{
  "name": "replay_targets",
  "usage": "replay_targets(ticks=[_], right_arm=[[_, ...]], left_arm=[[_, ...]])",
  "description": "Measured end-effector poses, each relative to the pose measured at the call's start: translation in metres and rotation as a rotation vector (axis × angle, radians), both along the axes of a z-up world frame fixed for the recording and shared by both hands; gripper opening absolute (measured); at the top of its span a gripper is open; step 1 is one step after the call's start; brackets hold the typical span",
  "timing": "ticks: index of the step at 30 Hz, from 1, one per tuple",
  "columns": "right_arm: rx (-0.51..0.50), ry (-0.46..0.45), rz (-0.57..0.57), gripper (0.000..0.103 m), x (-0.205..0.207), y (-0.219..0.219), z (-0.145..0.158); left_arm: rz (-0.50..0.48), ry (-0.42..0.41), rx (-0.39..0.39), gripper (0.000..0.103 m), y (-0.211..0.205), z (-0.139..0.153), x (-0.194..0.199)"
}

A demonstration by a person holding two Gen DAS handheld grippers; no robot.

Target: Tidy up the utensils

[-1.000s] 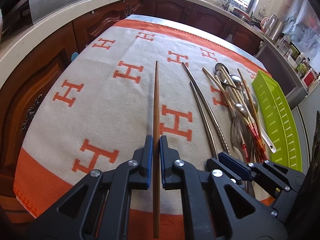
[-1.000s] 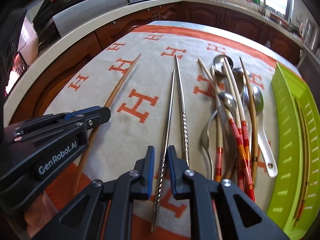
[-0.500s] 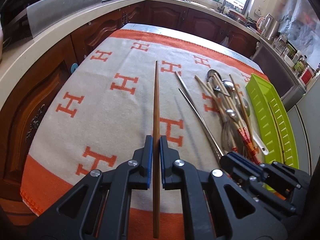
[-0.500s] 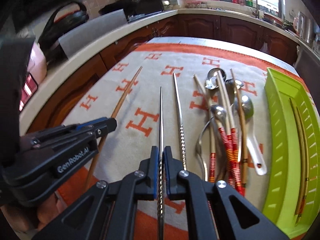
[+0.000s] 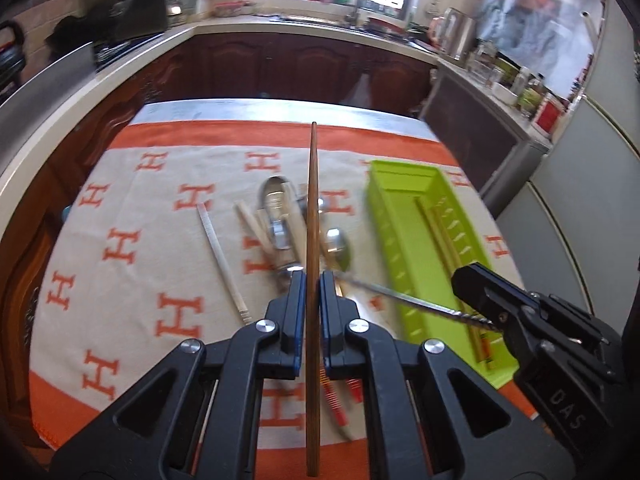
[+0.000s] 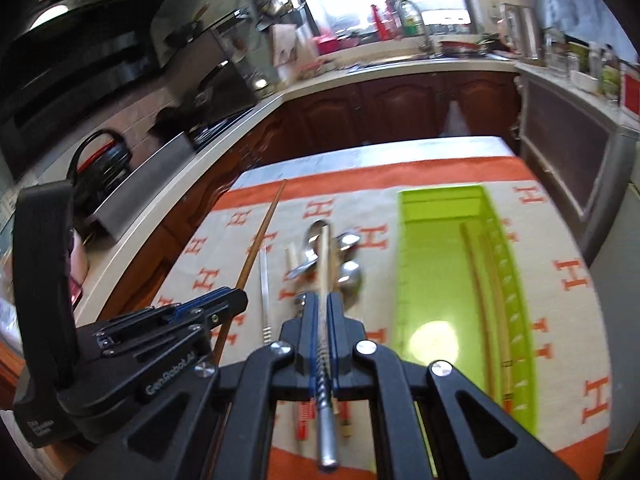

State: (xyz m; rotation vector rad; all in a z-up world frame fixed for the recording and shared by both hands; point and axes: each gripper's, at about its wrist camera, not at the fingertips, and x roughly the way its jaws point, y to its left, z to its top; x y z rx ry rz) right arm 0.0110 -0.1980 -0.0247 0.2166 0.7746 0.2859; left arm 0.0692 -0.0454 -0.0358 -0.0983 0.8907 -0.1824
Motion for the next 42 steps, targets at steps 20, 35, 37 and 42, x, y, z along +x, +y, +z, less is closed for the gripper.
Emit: replay_targets(ticks=[20, 35, 37, 42], right_arm=[[0.054, 0.129, -0.202, 0.001, 0.013, -0.099, -0.050], [0.108, 0.156, -0.164, 0.001, 0.006, -0.091, -0.048], [0.116, 0.155, -0.149, 0.001, 0.006, -0.086, -0.047], [0.114, 0.144, -0.095, 0.001, 0.003, -0.066, -0.039]], left_arm=[[-0.162, 0.202, -0.049, 0.005, -0.127, -0.054, 0.052], [-0.113, 0.125, 0.003, 0.038, -0.066, -0.018, 0.030], [-0.091, 0.115, 0.011, 0.038, -0.049, -0.013, 0.026], [-0.006, 0.091, 0.025, 0.038, 0.001, 0.000, 0.014]])
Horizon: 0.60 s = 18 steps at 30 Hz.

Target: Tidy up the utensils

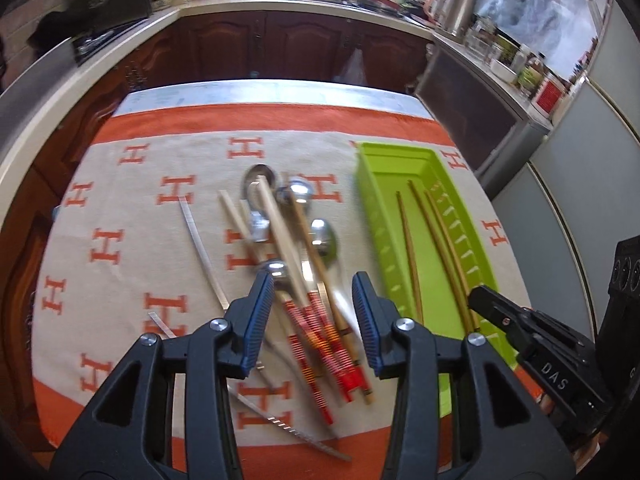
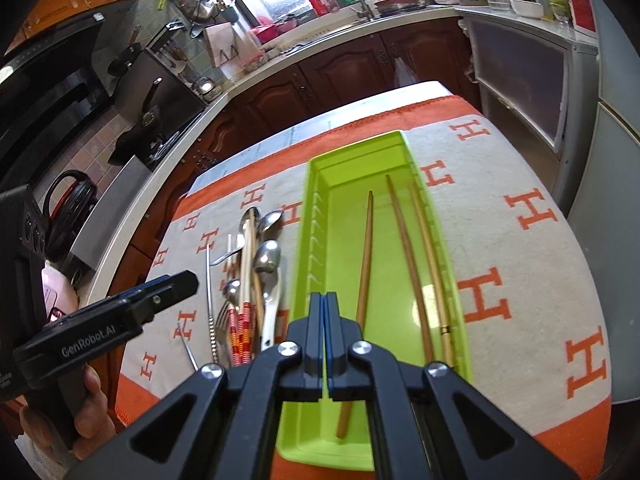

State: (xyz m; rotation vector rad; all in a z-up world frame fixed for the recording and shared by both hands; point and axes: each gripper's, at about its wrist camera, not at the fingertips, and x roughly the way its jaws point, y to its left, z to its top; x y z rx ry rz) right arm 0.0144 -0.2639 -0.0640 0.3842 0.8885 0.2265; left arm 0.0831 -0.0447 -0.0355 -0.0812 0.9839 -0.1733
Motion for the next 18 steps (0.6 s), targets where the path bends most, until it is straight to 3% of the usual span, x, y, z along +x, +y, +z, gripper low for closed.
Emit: replay_targets(ticks=[6, 14, 18], right_arm=[[-0.005, -0.021, 0.082, 0.001, -0.004, 0.029, 0.009], [-0.013, -0.018, 0.265, 0.001, -0.011, 0.084, 0.009], [-0.060, -0.008, 0.386, 0.009, -0.018, 0.118, -0.001]], left_arm=[[0.130, 0.014, -0.010, 0.038, 0.054, -0.001, -0.017], [0.313, 0.057, -0.031, 0.038, 0.106, -0.027, -0.040], [0.350, 0.068, -0.030, 0.038, 0.117, -0.041, -0.051]])
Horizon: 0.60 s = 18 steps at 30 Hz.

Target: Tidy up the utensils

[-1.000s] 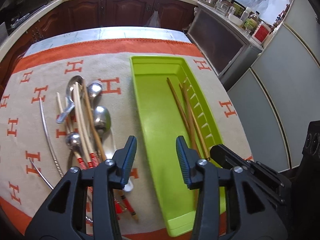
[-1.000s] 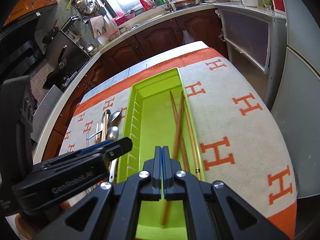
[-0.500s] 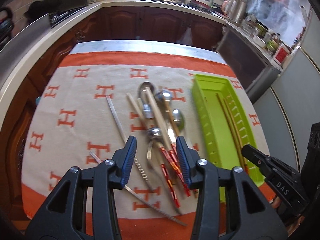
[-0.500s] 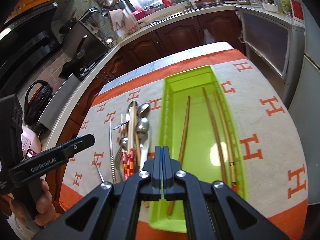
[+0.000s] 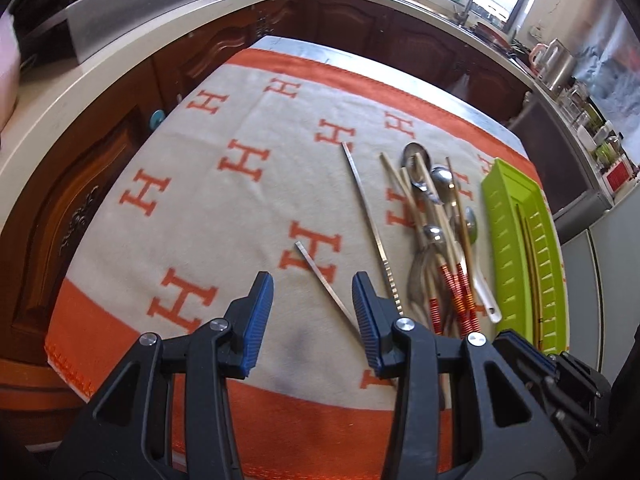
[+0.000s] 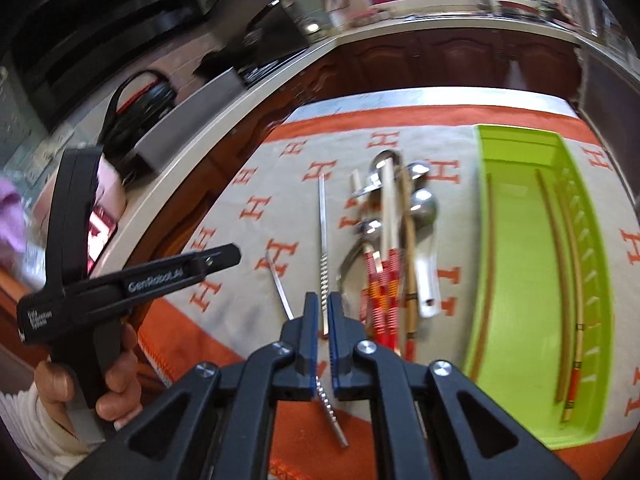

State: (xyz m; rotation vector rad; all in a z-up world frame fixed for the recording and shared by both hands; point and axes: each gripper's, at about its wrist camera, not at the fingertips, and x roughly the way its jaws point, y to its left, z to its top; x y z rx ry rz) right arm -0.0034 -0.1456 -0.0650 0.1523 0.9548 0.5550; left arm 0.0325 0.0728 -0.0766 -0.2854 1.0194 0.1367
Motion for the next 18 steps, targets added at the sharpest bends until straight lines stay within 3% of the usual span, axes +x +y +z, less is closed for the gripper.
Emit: replay_targets(ticks=[9, 18], right_arm=[[-0.066, 0.051, 0.131, 0.011, -0.012, 0.036, -0.032], [-0.131, 0.069, 0.156, 0.016, -0.009, 0.050, -0.053]], left_arm=[[0.015, 0.029, 0.034, 0.042, 0.017, -0.030, -0.026], [-0.011, 0.042, 0.030, 0.052, 0.023, -0.039, -0.035]])
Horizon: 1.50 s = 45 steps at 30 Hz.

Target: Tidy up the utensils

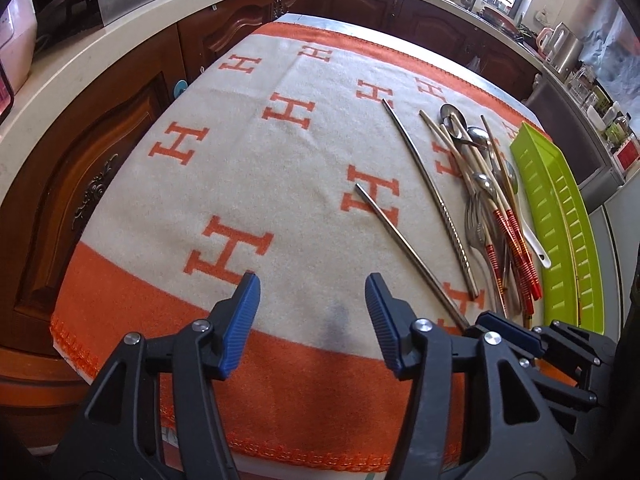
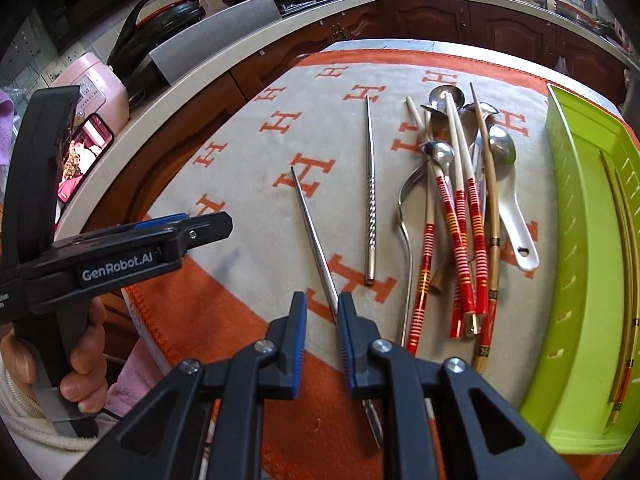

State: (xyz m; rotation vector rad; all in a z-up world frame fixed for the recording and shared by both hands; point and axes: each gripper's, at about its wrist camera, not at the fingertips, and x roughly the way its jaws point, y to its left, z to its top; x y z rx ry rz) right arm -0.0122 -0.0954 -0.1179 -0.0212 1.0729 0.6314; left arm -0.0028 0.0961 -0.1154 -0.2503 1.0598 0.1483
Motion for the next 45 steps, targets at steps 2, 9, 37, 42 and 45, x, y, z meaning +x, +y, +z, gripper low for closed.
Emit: replay_targets(ticks=[2, 9, 37, 42, 45], right_arm=[[-0.018, -0.006, 0.010, 0.016, 0.000, 0.003, -0.003], [-0.101, -0.063, 0.068, 0.016, 0.005, 0.020, -0.009], [0.050, -0.051, -0.022, 0.005, 0.011, 0.003, 0.017], [0.130, -0.079, -0.084, 0.005, 0.014, -0.016, 0.038], [0.167, -0.110, -0.131, 0.005, 0.016, -0.030, 0.052]], left_arm=[[0.003, 0.004, -0.009, 0.052, 0.001, -0.002, -0.001], [0.017, 0.001, -0.023, 0.052, 0.009, -0.004, -0.002], [-0.029, -0.014, 0.002, 0.052, 0.000, -0.001, 0.009], [-0.048, -0.010, -0.002, 0.052, -0.006, 0.001, 0.017], [-0.060, -0.013, 0.005, 0.052, -0.011, 0.003, 0.025]])
